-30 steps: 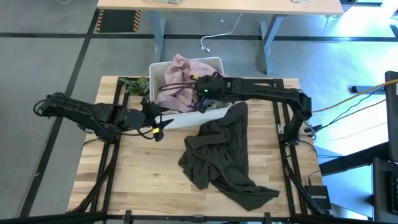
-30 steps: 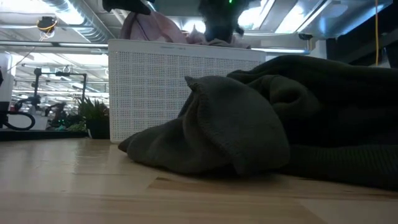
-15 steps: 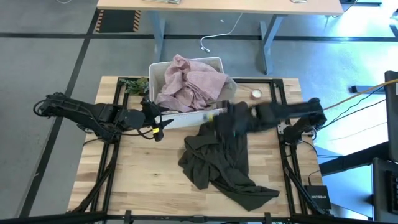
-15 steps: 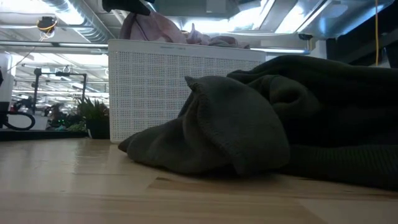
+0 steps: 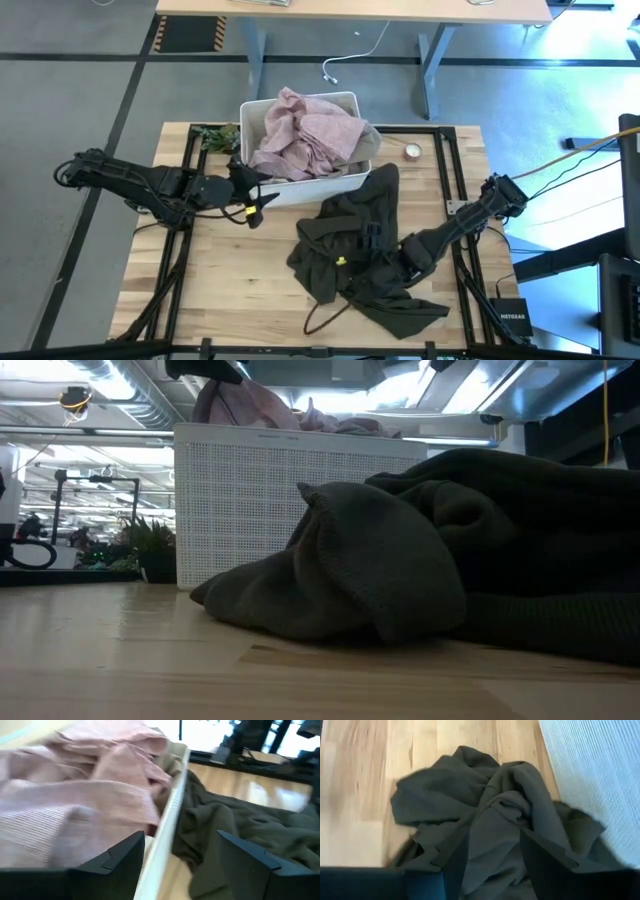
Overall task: Sort clothes
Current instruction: Put the brown jacket into the white laundry bin
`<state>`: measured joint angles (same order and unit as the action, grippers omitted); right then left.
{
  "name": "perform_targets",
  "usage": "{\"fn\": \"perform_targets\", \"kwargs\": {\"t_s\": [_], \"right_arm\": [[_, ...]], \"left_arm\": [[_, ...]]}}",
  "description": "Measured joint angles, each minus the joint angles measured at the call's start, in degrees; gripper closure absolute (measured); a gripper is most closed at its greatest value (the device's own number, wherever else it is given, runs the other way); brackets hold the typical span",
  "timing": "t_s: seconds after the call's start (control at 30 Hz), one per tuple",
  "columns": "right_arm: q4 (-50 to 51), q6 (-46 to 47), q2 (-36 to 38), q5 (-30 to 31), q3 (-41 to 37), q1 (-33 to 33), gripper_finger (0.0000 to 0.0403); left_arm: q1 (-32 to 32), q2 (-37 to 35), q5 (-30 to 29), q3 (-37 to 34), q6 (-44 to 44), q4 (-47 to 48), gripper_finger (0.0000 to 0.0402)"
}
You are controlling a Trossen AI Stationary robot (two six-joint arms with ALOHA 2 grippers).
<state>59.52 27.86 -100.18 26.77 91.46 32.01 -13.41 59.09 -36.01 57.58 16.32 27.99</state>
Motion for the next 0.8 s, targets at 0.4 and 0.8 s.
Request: {"fn": "perform_targets", "kwargs": {"t_s": [0.4,0.8], "right_arm": [[-2.42,3.38,-3.29,-7.07,0.00,-0.11,0.0125],[-0.91,3.48,-14.83,-5.36,-0.04,-3.20,0.0065]], "left_arm": [[0.00,0.00,4.94,0.00,0.39,1.56,0.0169],[0.00,0.00,4.96,0.00,2.82,2.90,0.0169]]}}
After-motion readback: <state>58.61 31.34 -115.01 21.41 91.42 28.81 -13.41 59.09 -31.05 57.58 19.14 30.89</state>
